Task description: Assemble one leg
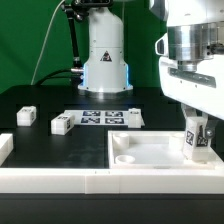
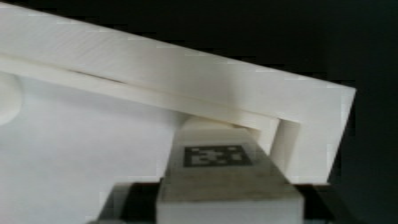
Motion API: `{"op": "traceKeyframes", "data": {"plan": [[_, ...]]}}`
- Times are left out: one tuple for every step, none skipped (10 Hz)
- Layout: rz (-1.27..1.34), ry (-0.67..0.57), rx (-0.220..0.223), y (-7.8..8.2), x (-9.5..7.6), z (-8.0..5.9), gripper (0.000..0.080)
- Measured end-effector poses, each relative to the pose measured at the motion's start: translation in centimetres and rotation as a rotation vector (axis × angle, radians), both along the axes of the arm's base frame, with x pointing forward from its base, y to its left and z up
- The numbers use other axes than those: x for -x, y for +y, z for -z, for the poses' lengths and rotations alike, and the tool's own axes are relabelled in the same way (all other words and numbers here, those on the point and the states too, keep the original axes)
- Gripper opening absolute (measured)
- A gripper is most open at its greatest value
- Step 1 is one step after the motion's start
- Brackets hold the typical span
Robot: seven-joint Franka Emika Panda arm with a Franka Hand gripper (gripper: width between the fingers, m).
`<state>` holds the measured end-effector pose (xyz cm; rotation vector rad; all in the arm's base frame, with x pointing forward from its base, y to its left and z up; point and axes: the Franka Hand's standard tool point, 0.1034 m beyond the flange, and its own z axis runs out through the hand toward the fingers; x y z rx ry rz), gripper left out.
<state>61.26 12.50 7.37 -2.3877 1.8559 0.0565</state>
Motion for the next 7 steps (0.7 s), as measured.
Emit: {"op": "traceKeyframes", "data": {"plan": [[-0.002, 0.000, 0.000, 0.01, 0.00, 0.00, 0.0290], [-0.047, -0.005, 0.002, 0.01, 0.00, 0.00, 0.0466], [-0.086, -0.010, 0.003, -0.04, -0.04, -0.03, 0.0585], [-0.176, -0.023, 0.008, -0.11, -0.18, -0.13, 0.0585], [-0.339, -0.043, 0.015, -0.25, -0.35, -0.25, 0.0636], [-0.455, -0.054, 0.019, -0.21, -0.42, -0.27, 0.0646], [-0.544, -0.062, 0.031, -0.03, -0.40, -0.26, 0.0646]]}}
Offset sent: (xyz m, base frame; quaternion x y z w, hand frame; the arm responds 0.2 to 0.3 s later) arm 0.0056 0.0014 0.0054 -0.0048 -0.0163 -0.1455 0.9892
